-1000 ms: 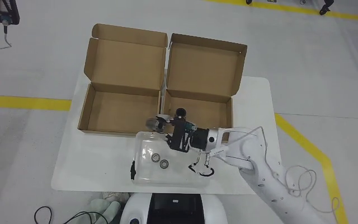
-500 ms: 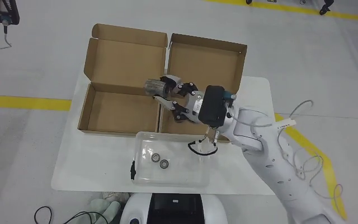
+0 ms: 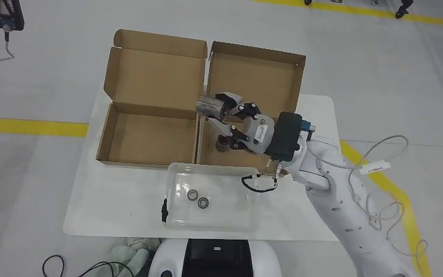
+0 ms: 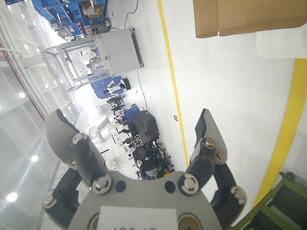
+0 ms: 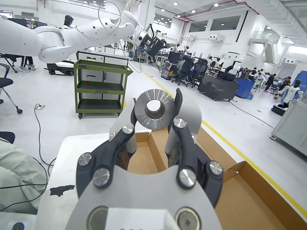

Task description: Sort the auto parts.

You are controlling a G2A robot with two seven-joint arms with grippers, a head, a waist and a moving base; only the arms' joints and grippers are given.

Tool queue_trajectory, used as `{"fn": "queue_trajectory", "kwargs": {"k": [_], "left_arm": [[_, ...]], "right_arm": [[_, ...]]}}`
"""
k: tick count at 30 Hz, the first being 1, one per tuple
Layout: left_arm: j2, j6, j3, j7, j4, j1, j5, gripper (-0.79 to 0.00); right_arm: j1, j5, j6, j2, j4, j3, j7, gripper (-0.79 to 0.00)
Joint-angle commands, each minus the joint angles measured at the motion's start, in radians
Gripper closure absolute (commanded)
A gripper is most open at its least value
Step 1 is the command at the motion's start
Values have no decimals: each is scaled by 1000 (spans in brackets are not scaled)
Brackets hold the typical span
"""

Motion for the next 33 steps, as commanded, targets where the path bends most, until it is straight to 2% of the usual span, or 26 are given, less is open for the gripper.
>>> {"fn": "queue_trajectory", "kwargs": {"k": [1,8,12,21,26,33], "left_arm": [[0,0,0,0,0,0,0,-785],[0,0,0,0,0,0,0,-785],[0,0,0,0,0,0,0,-785],[0,0,0,0,0,0,0,-785],[0,0,0,0,0,0,0,-785],[0,0,0,0,0,0,0,-785]], "right_arm": [[-8,-18,-5,4,-2,14,32,0],[-14,3,-68,16,30,48,161,0],[-3,0,-92,23,65,43,329,0],[6,113,18,32,108,40,738,0],[4,158,54,38,135,58,816,0],[21,168,112,42,188,37,993,0]]}}
